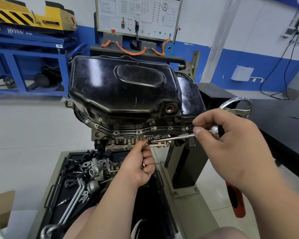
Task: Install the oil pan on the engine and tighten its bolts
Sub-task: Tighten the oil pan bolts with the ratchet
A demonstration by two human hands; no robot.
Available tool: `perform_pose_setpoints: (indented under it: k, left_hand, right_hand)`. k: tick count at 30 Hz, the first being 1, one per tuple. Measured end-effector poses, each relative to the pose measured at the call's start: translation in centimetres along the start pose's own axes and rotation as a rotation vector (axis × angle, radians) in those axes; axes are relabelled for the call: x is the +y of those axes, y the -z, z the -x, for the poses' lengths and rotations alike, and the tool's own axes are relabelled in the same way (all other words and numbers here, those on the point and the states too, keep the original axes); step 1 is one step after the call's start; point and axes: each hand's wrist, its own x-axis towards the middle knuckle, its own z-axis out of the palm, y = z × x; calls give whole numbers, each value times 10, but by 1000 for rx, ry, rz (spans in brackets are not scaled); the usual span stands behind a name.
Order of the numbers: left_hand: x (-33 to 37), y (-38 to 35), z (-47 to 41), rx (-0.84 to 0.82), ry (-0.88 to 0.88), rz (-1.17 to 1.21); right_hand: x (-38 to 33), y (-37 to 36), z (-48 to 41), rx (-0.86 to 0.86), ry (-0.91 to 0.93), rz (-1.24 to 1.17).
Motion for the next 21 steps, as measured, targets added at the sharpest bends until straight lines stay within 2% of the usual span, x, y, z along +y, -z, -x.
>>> perform_pose_setpoints:
  k: [14, 21]
  left_hand:
    - [0, 1, 1, -20, -3, -39]
    - [2, 0, -3, -46, -44, 76]
  right_hand:
    - [9, 7, -7, -14, -121, -50]
    - [3, -10, 3, 41, -96, -57]
